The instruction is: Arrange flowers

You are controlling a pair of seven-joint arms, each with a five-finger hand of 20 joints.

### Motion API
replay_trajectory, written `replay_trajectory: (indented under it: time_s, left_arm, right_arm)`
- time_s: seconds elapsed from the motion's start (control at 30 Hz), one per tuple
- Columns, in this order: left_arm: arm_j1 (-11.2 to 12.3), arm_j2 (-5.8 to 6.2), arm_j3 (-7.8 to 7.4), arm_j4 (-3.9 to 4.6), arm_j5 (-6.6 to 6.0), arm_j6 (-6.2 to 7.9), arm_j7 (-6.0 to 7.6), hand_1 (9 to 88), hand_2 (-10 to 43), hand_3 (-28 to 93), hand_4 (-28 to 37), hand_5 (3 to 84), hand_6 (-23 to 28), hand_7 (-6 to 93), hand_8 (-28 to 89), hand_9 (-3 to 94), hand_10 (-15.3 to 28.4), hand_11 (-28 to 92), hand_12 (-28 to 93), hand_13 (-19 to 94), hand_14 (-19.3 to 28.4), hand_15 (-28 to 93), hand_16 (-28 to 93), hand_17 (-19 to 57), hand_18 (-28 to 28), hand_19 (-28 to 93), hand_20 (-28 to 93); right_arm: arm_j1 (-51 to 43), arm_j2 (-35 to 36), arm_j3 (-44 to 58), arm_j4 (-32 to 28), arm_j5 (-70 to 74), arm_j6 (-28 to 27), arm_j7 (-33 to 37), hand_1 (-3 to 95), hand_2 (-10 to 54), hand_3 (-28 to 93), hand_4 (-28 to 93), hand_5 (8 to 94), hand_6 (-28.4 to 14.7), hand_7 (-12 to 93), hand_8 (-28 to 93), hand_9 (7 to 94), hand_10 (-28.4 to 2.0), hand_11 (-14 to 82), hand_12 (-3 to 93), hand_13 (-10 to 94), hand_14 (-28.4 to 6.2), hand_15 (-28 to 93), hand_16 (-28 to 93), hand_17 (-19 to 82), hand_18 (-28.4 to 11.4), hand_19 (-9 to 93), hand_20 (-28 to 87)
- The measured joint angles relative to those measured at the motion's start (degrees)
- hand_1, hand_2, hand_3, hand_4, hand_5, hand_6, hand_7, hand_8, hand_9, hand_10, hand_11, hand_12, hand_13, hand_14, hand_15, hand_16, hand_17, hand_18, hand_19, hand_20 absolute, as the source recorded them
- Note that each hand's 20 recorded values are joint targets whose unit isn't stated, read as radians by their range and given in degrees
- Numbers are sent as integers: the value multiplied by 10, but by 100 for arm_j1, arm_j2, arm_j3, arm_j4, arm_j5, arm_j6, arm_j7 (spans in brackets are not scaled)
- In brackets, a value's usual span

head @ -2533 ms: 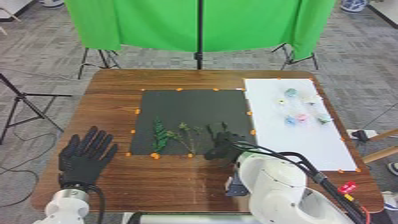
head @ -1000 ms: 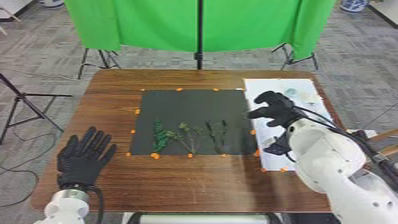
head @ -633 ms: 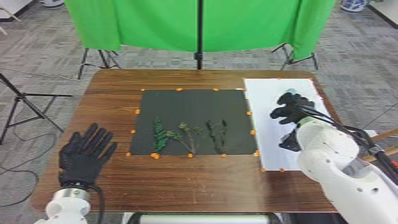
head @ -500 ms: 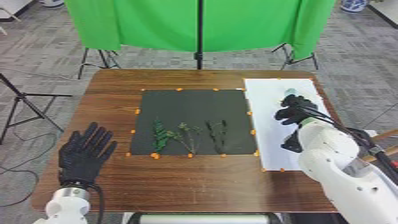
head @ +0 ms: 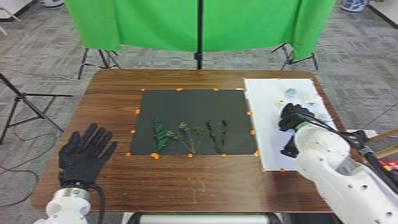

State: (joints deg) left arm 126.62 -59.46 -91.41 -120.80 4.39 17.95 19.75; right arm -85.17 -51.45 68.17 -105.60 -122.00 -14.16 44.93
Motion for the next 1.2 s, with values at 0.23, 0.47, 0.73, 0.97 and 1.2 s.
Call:
replay_trajectory:
  time_s: [0.23,0.47,0.73,0.97,1.2]
  left_arm:
    - [8,-9,-4,-2,-36,4,-5,277,159,748,-283,419,64,183,-120,355,141,244,92,275,132,376,-68,-44,121,301,129]
    - [42,-15,-13,-11,-63,5,-3,276,158,749,-283,416,64,183,-120,354,141,242,92,274,132,374,-68,-45,121,301,129]
    - [66,-17,-33,-15,-87,7,0,276,158,748,-283,415,64,182,-119,352,140,241,92,273,132,372,-68,-44,121,300,129]
    - [71,-17,-66,-17,-88,8,-4,276,158,748,-283,414,63,181,-119,351,140,238,93,273,131,370,-67,-45,121,301,129]
    - [77,-17,-100,-17,-87,11,-5,277,157,747,-283,413,64,177,-117,349,139,234,95,272,131,363,-65,-44,121,297,129]
  right_arm:
    - [-70,115,-624,377,-781,1808,16,701,-95,702,-281,634,-16,339,94,706,-112,122,434,636,-44,424,400,330,-169,924,184]
    - [-182,163,-632,316,-806,2101,14,701,-95,706,-265,637,-18,386,110,710,-114,141,467,643,-42,425,427,336,-160,931,179]
    - [-26,286,-919,-96,-844,2760,-168,694,-95,709,-260,628,-20,389,106,700,-119,140,471,631,-42,419,438,326,-153,932,176]
    - [554,237,-1225,-660,-379,2370,-1140,688,-95,714,-261,624,-22,386,100,692,-119,140,470,621,-44,419,440,317,-152,932,170]
    - [1689,-174,-2410,-532,279,2057,-1466,679,-95,737,-275,627,-21,380,95,689,-120,140,470,616,-42,414,439,312,-140,932,158]
